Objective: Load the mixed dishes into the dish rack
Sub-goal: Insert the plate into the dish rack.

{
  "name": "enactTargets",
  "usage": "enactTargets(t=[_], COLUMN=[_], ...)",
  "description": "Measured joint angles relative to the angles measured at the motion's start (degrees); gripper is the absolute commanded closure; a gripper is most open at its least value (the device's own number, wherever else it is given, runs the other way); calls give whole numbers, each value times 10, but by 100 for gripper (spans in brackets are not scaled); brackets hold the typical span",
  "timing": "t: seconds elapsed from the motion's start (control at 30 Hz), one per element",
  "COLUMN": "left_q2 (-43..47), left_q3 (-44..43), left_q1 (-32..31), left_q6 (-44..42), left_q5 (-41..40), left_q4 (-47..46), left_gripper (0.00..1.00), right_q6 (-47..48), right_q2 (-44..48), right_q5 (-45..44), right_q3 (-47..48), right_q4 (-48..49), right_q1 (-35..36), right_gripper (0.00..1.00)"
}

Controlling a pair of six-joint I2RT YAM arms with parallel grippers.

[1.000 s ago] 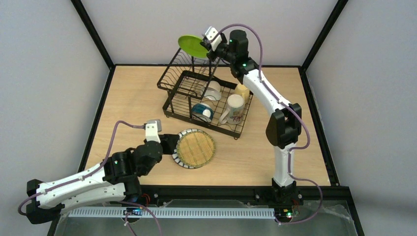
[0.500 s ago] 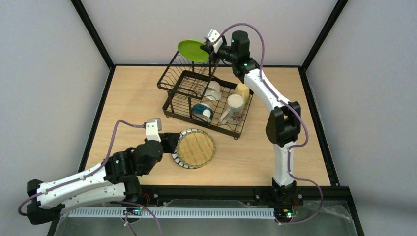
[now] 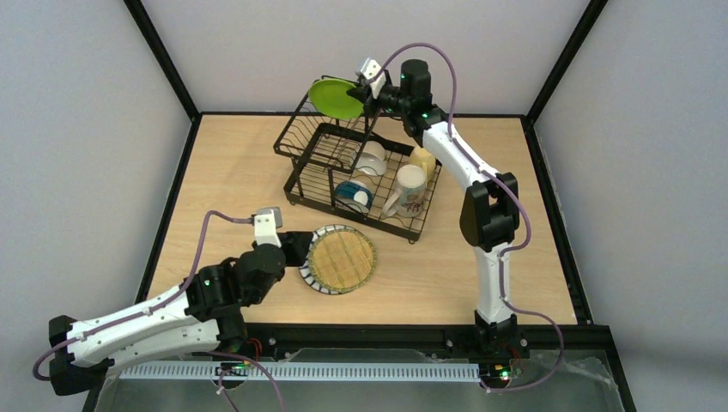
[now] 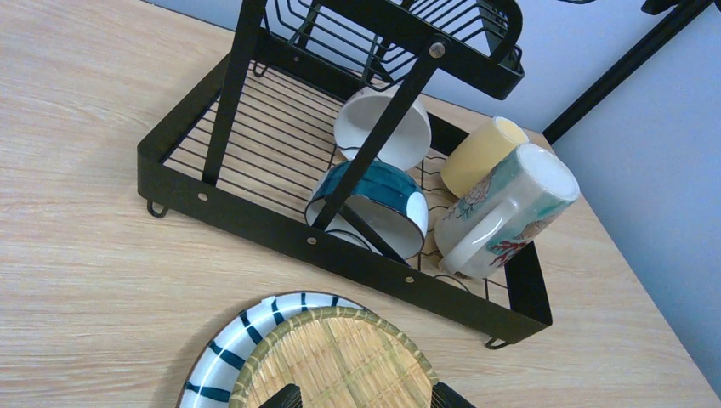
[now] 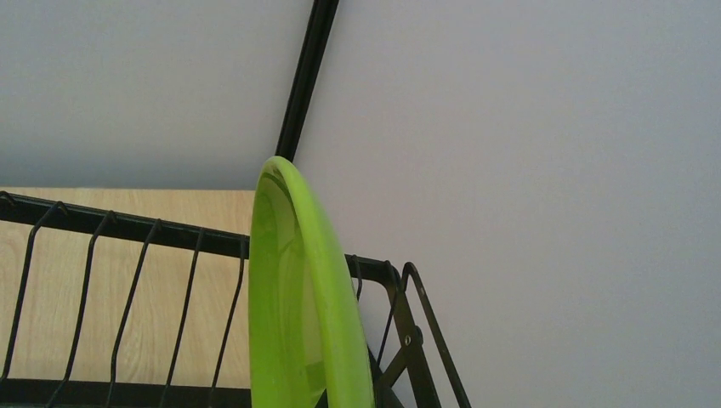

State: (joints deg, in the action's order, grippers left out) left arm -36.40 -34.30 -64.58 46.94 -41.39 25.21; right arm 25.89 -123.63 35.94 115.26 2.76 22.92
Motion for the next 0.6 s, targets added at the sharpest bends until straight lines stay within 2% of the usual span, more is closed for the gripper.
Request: enactTargets(t=[0.07,0.1,0.13,0.23,0.3,0.47,0.6], left_q2=[0,0,0,3,5,8,9], left_q3=[0,0,0,0,2,7,7], left_q1=[2,4,4,7,7,10,10], left_q6=[-2,-3,-3,-5,-5,-5,-5], left_q5=[0,0,0,0,0,0,1], left_q4=[-1,-1,-1,-3,-4,-4,-4], left_gripper=[11,10,10,9,8,6,6], right_q6=[-3,-5,-7,-12,-16,-24,-28], right_q2=[-2,-2,-3,-5,-7,-18,-24], right_q5=[2,3,4,6,5,3,1], right_q3=[0,0,0,0,0,0,0], right_q4=[3,6,7,11,15,18,18], right_q1=[0,0,0,0,0,0,0], right_gripper=[98,94,84,71,58,45,41])
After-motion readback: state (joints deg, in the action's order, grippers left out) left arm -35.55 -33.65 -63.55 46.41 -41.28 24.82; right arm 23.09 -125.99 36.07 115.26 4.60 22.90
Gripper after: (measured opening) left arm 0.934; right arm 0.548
